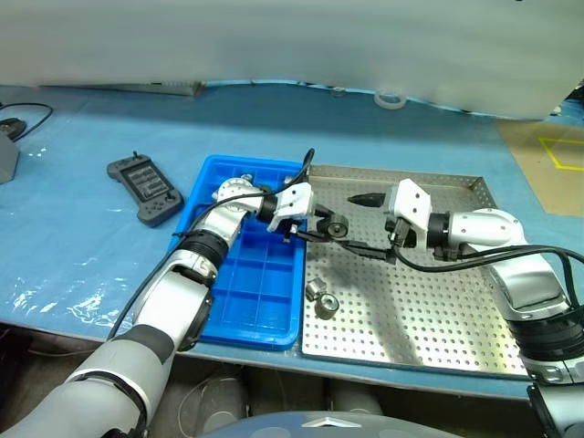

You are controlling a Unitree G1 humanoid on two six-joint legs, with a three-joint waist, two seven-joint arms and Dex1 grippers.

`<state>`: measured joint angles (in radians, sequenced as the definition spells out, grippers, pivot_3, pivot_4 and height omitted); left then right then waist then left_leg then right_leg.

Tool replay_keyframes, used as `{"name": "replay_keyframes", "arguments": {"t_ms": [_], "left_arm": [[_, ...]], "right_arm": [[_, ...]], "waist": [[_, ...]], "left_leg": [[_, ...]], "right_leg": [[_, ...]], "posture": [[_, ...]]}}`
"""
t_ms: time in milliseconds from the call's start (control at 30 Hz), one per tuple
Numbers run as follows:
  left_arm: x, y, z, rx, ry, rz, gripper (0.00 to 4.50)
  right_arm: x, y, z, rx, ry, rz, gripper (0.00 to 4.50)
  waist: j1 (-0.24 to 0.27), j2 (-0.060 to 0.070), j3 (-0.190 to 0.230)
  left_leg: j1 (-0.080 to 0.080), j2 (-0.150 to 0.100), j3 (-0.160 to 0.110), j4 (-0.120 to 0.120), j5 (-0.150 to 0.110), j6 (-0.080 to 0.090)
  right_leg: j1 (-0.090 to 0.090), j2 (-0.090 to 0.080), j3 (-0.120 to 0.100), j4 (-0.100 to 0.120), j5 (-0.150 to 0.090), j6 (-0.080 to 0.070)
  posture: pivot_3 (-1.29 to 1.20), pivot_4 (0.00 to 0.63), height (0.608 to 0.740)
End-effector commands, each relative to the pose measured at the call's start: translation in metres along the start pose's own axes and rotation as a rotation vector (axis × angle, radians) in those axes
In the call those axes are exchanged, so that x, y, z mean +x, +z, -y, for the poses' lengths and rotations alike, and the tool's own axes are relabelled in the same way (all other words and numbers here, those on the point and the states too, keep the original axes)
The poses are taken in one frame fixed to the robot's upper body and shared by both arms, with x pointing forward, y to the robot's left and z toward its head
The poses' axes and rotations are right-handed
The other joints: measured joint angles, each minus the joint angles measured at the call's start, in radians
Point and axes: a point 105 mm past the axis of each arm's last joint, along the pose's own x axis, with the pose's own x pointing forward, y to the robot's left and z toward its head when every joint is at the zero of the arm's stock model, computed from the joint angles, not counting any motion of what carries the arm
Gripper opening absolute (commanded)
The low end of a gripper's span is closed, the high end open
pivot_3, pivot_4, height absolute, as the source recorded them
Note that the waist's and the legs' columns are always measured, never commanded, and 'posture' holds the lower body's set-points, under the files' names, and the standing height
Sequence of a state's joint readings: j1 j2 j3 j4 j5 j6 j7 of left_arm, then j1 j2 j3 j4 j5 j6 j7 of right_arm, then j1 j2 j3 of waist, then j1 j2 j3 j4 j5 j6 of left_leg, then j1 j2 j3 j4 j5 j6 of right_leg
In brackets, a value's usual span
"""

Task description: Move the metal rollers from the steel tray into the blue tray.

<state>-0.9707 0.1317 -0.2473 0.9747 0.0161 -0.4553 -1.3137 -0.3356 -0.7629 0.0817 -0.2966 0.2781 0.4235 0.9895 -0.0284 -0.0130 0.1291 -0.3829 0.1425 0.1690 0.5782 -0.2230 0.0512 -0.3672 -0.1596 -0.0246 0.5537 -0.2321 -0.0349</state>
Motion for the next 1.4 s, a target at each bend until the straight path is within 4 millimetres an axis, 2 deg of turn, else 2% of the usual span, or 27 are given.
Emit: {"name": "replay_keyframes", "arguments": {"t_ms": [33,100,367,433,767,1000,1233,1400], "left_arm": [[0.002,0.017,-0.012,0.062,0.027,0.034,1.79],[0.003,0.018,-0.012,0.064,0.028,0.039,1.79],[0.0,0.017,-0.012,0.068,0.03,0.035,1.79],[-0.001,0.016,-0.013,0.068,0.033,0.031,1.79],[-0.001,0.015,-0.013,0.074,0.037,0.024,1.79],[0.0,0.014,-0.013,0.076,0.044,0.022,1.79],[-0.017,0.019,-0.026,0.08,0.129,0.028,1.79],[-0.034,0.01,-0.027,0.066,0.181,-0.004,1.79]], "right_arm": [[-0.006,0.01,-0.001,-0.036,-0.003,0.025,4.3],[-0.005,0.01,-0.001,-0.036,-0.007,0.026,3.87],[-0.001,0.013,-0.002,-0.022,-0.002,0.05,1.12],[0.0,0.014,-0.003,-0.014,0.002,0.059,0.62],[0.002,0.012,-0.003,-0.023,-0.001,0.052,0.61],[-0.002,0.009,0.005,-0.037,-0.053,0.034,0.61],[-0.033,-0.008,0.023,0.009,-0.211,-0.01,0.61],[-0.049,-0.023,0.027,0.041,-0.269,-0.047,0.61]], "waist": [[0.0,0.0,0.0],[0.0,0.0,0.0],[-0.001,0.0,0.0],[-0.001,0.0,0.0],[0.003,0.0,0.0],[0.003,0.0,0.0],[0.021,-0.001,0.0],[0.021,-0.001,0.0]], "left_leg": [[0.0,0.0,0.0,0.0,0.0,0.0],[0.0,0.0,0.0,0.0,0.0,0.0],[0.0,0.001,0.001,0.0,0.0,0.0],[0.0,0.001,0.001,0.0,0.0,0.0],[0.001,0.001,0.001,0.0,0.0,0.0],[0.0,0.001,0.001,0.0,0.0,0.0],[0.0,0.001,0.001,-0.001,0.0,0.0],[0.001,0.001,0.002,-0.001,0.0,0.0]], "right_leg": [[0.0,0.0,0.0,0.0,0.0,0.0],[0.0,0.0,0.0,0.0,0.0,0.0],[0.0,0.0,0.0,0.0,0.0,0.0],[0.0,0.0,0.0,0.0,0.0,0.0],[0.0,0.0,0.0,0.0,0.0,0.0],[0.0,0.0,0.0,0.0,0.0,0.0],[-0.001,0.0,0.0,0.0,0.0,0.0],[0.0,0.0,0.0,0.0,0.0,0.0]], "posture": [[-0.29,0.15,0.74],[-0.29,0.15,0.74],[-0.29,0.15,0.74],[-0.28,0.15,0.74],[-0.28,0.15,0.74],[-0.27,0.15,0.74],[-0.22,0.15,0.74],[-0.21,0.15,0.74]]}}
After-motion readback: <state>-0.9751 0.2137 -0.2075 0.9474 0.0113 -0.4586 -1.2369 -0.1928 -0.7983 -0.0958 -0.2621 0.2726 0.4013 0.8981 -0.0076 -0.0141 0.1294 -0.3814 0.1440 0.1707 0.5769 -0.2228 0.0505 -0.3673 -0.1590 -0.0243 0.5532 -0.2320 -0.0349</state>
